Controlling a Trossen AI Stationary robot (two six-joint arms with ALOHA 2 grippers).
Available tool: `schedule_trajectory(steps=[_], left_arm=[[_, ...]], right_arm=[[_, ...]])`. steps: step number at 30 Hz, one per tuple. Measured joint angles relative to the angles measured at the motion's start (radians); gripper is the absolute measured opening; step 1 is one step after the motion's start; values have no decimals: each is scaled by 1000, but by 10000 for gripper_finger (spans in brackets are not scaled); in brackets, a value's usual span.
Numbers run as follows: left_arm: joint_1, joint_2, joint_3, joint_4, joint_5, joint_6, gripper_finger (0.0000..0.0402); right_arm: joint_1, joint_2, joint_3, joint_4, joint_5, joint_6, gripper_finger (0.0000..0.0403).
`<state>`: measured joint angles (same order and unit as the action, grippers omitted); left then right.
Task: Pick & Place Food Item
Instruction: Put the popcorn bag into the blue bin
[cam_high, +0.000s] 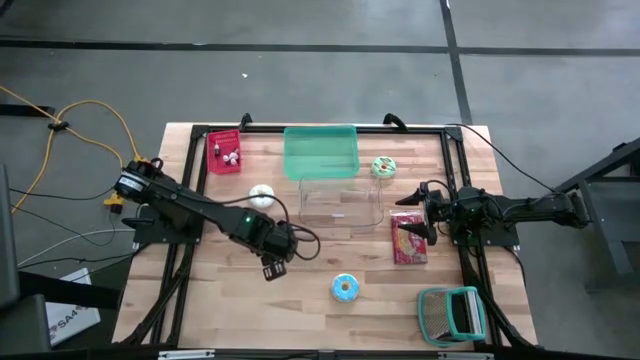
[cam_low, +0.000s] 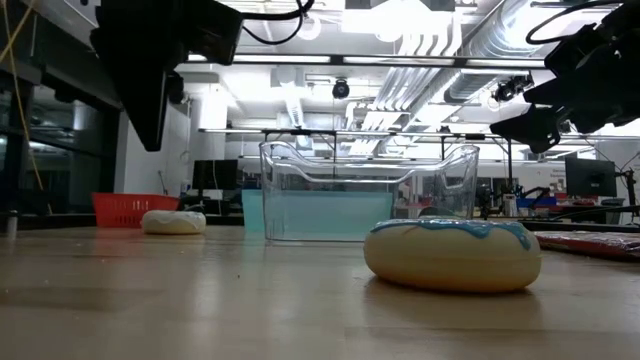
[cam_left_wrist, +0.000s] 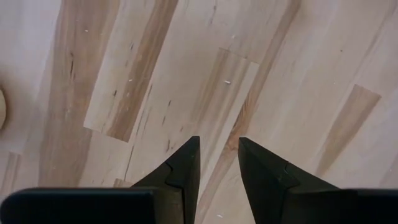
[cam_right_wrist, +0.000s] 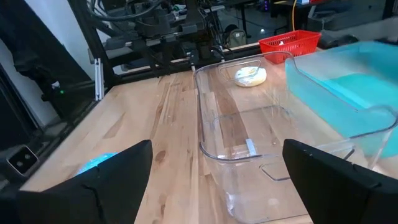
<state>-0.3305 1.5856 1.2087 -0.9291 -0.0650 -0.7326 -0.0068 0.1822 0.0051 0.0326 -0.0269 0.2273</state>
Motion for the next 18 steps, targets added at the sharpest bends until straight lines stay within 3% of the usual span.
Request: schedule_trajectory(steps=[9, 18], left_arm=[[26, 0, 0, 0, 0, 0, 105], [47, 0, 0, 2, 0, 0, 105]], right_arm=[[0, 0, 3, 3, -24, 86, 350], [0, 0, 107, -2, -33, 10, 350]])
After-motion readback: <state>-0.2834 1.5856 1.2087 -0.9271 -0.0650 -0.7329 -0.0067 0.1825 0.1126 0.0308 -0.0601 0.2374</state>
